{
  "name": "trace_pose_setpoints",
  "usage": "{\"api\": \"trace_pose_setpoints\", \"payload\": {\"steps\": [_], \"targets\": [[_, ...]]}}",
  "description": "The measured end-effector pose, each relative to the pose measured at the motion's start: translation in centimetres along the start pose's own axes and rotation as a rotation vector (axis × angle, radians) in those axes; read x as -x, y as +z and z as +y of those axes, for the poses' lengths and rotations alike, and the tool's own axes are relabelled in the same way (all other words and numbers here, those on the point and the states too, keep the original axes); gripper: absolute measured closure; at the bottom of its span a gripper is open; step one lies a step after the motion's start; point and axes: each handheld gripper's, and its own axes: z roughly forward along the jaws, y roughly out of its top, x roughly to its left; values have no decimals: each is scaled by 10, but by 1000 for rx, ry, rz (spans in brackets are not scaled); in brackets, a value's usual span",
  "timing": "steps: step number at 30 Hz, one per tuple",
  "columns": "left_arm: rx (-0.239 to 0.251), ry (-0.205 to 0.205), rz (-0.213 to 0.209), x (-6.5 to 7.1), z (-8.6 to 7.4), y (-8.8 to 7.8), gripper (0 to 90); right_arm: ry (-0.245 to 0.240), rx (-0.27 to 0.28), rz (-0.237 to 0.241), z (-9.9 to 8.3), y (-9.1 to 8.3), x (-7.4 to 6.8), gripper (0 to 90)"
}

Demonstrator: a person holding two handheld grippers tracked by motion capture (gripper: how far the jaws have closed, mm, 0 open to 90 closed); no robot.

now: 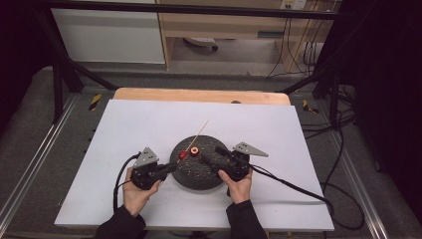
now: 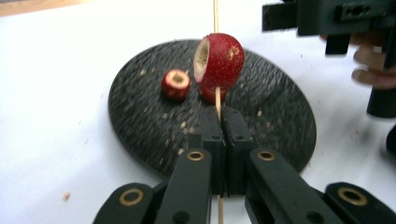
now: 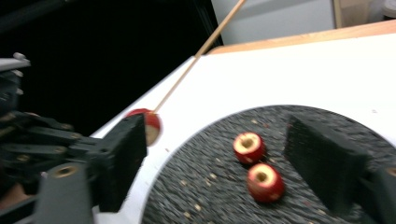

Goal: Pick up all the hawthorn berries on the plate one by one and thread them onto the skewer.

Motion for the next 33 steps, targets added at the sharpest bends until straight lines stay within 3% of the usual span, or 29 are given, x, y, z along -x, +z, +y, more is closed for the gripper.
{"api": "trace_pose_setpoints", "payload": {"steps": [7, 13, 25, 33], "targets": [[-34, 22, 7, -6, -20, -17, 882, -58, -143, -31, 5, -3, 7, 77], [-67, 47, 12, -9, -33, -26, 882, -119, -289, -57, 10, -1, 8, 48], [-97, 58, 3, -14, -51, -35, 882, -232, -468, -78, 27, 14, 3, 87], [-100, 55, 8, -16, -54, -38, 882, -292, -576, -113, 42, 30, 2, 99]]}}
